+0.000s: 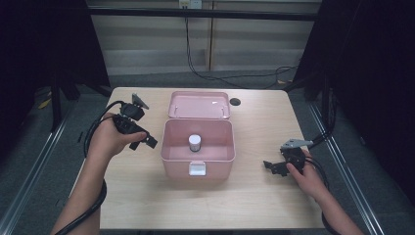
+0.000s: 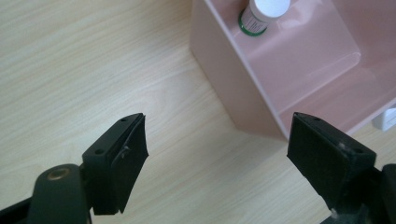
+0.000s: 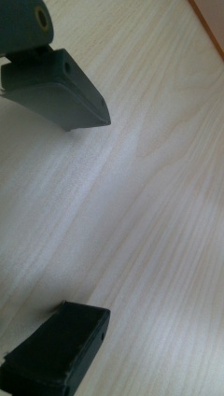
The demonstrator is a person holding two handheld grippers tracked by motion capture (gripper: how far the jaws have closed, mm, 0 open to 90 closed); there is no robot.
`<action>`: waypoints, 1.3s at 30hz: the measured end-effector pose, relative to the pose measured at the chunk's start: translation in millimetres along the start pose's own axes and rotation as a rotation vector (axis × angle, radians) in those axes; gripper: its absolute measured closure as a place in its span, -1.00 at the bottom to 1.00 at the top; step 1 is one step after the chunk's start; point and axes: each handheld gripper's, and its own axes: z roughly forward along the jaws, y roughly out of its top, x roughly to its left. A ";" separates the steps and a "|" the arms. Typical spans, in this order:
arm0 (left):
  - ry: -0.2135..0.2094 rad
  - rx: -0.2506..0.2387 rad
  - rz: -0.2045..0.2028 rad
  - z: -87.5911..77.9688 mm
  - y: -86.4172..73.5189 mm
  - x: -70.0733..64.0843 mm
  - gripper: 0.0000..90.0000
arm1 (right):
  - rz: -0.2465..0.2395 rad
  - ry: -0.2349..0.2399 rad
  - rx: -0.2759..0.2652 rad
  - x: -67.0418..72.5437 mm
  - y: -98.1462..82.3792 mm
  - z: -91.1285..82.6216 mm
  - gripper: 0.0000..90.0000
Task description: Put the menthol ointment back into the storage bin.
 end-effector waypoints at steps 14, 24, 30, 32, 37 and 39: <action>-0.017 -0.060 -0.030 20.7 -29.8 16.4 -0.56 | 0.001 -0.001 0.000 0.1 0.0 0.0 -0.85; -0.042 -0.044 -0.065 53.8 -53.5 25.9 -0.56 | 0.001 -0.002 0.000 0.3 -0.1 0.0 -0.85; -0.050 -0.053 -0.089 69.4 -64.5 30.3 -0.56 | 0.002 -0.002 0.000 0.3 -0.1 0.0 -0.85; -0.048 -0.053 -0.091 74.9 -67.6 30.6 -0.56 | 0.002 -0.003 0.000 0.4 -0.1 -0.1 -0.85; -0.051 -0.066 -0.095 88.6 -73.3 29.8 -0.56 | 0.002 -0.002 0.000 0.4 -0.1 -0.1 -0.85; -0.047 -0.082 -0.093 92.7 -74.4 28.8 -0.56 | 0.002 -0.002 0.000 0.4 -0.1 -0.1 -0.85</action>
